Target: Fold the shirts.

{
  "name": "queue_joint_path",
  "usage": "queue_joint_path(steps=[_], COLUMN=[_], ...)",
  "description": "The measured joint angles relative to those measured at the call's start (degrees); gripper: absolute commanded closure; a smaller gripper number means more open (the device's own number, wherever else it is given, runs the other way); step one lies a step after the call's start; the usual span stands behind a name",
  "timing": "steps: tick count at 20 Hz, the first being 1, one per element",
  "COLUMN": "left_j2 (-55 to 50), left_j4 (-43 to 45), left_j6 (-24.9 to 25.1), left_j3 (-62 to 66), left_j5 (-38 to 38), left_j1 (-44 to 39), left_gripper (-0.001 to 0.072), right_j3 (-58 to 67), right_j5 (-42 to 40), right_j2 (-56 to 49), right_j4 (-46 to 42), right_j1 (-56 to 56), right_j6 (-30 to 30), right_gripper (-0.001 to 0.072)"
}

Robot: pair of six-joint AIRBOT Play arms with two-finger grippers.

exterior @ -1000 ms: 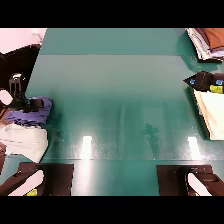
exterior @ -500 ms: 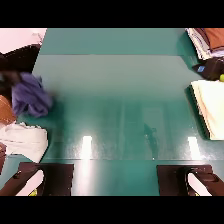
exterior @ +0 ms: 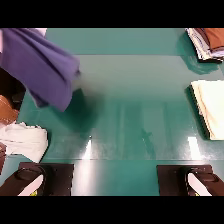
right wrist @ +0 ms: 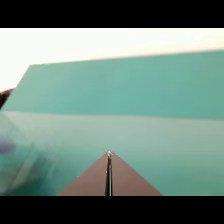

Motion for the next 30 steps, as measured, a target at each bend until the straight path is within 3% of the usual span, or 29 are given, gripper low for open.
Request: queue_joint_path(steps=[5,6,7,8,13,20,24,30], left_j2=[-11.06,-13.75,-16.46,-19.10,-25.31,-26.36,-26.47,-26.95], left_j4=[-0.35,-0.48,-0.48,-0.55,0.74,-0.11,-7.45,-15.69], left_j6=[-0.55,0.17,0.98,1.70,3.06,3.34,4.22,5.05], left_j3=[1.05,1.14,1.14,1.20,1.27,-9.20,-23.54,-38.45], left_j5=[-1.53,-1.20,-0.68,0.02,-3.41,-11.32,-6.10,6.91], left_j1=[-21.92,-25.53,-28.44,-30.71,-29.73,-7.91,1.42,5.16], left_gripper=[0.0682,0.0638,0.0333,0.0158,0.0170,0.0170,0.0170,0.0171], right_j3=[1.49,1.57,1.64,1.70,1.77,1.77,1.77,1.77], right_j5=[-0.24,-0.28,-0.28,-0.28,0.59,2.03,2.60,2.82], right_j2=[0.00,0.00,0.00,0.00,-0.02,-0.02,0.00,0.00], right_j4=[-0.09,-0.09,-0.09,-0.09,-0.13,-1.22,-1.42,-1.46], right_j1=[0.00,0.00,0.00,0.00,0.00,0.00,0.00,0.00], right_j6=[0.00,0.00,0.00,0.00,0.00,-0.07,-0.07,-0.09], right_gripper=[0.0694,0.0694,0.0694,0.0694,0.0694,0.0694,0.0693,0.0694])
